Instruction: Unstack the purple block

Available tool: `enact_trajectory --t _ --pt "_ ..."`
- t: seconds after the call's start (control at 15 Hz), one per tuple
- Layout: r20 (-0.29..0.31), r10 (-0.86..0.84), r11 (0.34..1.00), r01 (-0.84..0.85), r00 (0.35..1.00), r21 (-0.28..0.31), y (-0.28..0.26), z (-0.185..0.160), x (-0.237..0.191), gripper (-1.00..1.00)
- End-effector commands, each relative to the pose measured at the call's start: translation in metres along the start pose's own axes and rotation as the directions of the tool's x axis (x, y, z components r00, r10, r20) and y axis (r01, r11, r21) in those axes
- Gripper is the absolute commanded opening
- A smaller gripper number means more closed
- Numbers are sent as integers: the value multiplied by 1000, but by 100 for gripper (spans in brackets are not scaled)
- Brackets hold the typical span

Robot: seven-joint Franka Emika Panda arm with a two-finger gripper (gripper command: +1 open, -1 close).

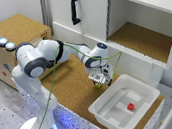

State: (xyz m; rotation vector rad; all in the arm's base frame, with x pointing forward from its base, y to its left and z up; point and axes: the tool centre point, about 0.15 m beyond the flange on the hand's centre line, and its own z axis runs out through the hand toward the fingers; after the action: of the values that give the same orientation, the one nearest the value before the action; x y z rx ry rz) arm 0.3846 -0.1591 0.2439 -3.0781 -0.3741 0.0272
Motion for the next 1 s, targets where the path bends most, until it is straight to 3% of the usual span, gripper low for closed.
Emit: enact_trajectory --t 0.0,0.4,0.47,0.93 --pt "-54 -61 998 61 997 -15 -47 -6 36 -100" --pt "-55 -112 994 111 992 -25 -62 -16 43 -100" --pt "-49 -112 993 110 993 -32 -61 -15 42 100" --pt "-26 -145 989 144 989 -21 -67 0 38 100"
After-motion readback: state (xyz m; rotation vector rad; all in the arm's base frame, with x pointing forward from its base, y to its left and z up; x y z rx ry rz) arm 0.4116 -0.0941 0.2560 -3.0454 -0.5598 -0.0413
